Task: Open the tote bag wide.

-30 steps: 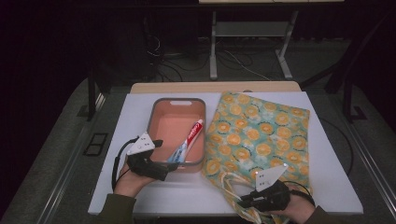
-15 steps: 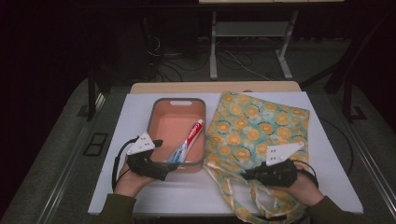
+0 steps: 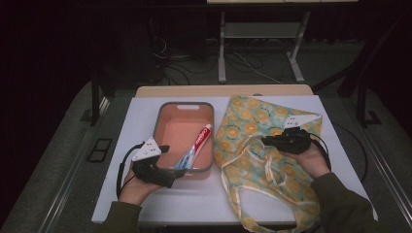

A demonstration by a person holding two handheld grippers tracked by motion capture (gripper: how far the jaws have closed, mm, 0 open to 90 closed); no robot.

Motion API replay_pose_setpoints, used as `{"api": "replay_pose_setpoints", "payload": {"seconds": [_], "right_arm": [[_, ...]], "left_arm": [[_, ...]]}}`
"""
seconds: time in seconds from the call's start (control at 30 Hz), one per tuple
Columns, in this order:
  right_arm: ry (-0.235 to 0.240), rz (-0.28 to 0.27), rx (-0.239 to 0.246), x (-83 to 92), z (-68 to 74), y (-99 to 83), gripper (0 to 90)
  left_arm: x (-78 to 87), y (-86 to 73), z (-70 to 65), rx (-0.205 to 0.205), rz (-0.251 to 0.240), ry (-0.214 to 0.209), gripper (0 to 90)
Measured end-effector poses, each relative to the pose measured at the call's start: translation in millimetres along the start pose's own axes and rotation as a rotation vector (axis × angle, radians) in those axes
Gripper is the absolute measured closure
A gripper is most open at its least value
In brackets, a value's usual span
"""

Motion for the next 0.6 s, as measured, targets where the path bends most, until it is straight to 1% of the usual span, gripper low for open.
{"api": "replay_pose_setpoints", "payload": {"seconds": [0.1, 0.17, 0.2, 0.23, 0.27, 0.33, 0.43, 0.47, 0.53, 0.57, 0.6], "right_arm": [[-0.045, 0.037, -0.029, -14.2, -12.9, -6.6, 88.6], [-0.063, 0.069, -0.042, -23.8, -18.1, -11.6, 88.6], [-0.072, 0.095, -0.06, -33.2, -22.0, -17.4, 88.5], [-0.079, 0.106, -0.068, -37.6, -23.5, -20.6, 88.6], [-0.079, 0.106, -0.068, -37.6, -23.5, -20.6, 88.6], [-0.085, 0.14, -0.079, -45.7, -25.1, -27.6, 88.5], [-0.098, 0.183, -0.071, -54.0, -26.1, -36.9, 88.5], [-0.1, 0.191, -0.072, -55.6, -26.5, -39.1, 88.4], [-0.093, 0.19, -0.084, -55.4, -28.3, -40.6, 87.0], [-0.096, 0.188, -0.088, -54.6, -28.8, -40.4, 82.7], [-0.089, 0.178, -0.101, -52.8, -29.4, -39.6, 78.2]], "left_arm": [[0.2, 0.0, 0.2, -0.001, -0.001, -0.001, 0.0], [0.2, 0.0, 0.1, 0.0, -0.001, 0.0, 0.0], [0.1, -0.1, 0.0, 0.0, 0.0, -0.001, 0.0], [0.1, 0.0, 0.0, 0.0, 0.0, -0.001, 0.0], [0.1, -0.1, 0.0, 0.0, 0.0, 0.0, 0.0], [0.0, -0.1, 0.0, 0.0, 0.0, 0.0, 0.0], [0.0, -0.1, 0.0, 0.0, 0.0, -0.001, 0.0], [0.0, -0.1, 0.0, 0.0, 0.0, -0.001, 0.0], [0.0, -0.1, 0.0, -0.001, 0.0, -0.001, 0.0], [0.0, -0.1, -0.1, -0.001, 0.0, -0.001, 0.0], [0.0, -0.1, -0.1, -0.001, 0.0, -0.001, 0.0]]}}
Point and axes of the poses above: each handheld gripper's, and its own axes: x roughly backward along the jaws, y roughly out of its top, z roughly to its left, the point moved 2 cm from there along -x, roughly forward along the jaws, and after that the axes turned 15 degrees about -y, right-handed, at the moved point
